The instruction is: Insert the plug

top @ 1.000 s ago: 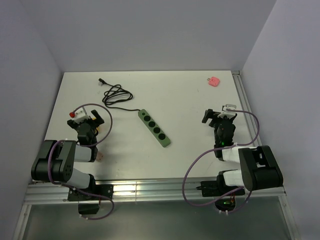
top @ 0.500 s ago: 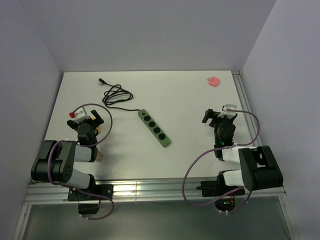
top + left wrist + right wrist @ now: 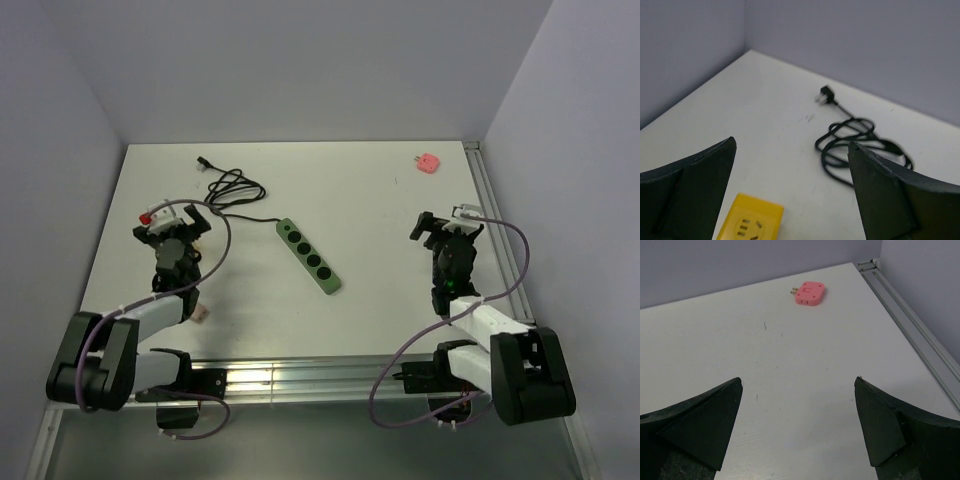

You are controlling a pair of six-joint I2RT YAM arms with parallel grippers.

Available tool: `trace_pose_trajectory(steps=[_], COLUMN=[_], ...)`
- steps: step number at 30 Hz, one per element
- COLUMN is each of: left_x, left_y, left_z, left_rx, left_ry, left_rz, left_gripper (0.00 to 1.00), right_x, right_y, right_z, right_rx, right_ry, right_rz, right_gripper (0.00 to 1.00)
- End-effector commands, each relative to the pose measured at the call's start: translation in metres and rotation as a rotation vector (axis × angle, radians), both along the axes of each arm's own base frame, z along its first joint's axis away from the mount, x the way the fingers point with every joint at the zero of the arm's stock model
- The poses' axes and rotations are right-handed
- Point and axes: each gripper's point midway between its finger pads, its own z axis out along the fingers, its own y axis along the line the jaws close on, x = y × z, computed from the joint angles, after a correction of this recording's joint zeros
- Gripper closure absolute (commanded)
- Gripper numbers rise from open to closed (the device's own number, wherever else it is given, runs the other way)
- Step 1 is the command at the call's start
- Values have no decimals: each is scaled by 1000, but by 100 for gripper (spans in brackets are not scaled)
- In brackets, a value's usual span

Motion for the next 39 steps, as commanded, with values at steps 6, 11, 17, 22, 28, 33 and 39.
trace_pose_trajectory(steps=[6, 11, 17, 22, 28, 33, 39], left_x=[9, -12, -11, 1, 10, 17, 21], left_y=[-7, 35, 29, 5, -7, -21, -28], left_z=[65, 47, 56, 62, 66, 70, 75], left_rx=[-161, -451, -538, -535, -572, -589, -619], left_ry=[-112, -51, -45, 0, 54, 108, 130], left_rz=[30, 426, 417, 235, 102, -5, -50], left_gripper=[1, 0, 0, 1, 1, 1, 0], right_x=[-2, -3, -2, -12, -4, 10, 22], right_y=[4, 5, 20, 14, 15, 26, 35], right_z=[39, 49, 62, 60, 50, 33, 21], right_rx=[84, 193, 304, 414, 378, 367, 363], right_ry=[-78, -76, -50, -96, -6, 110, 202], right_rz=[-62, -96, -45, -80, -86, -50, -3], right_gripper=[0, 0, 0, 0, 0, 0, 1])
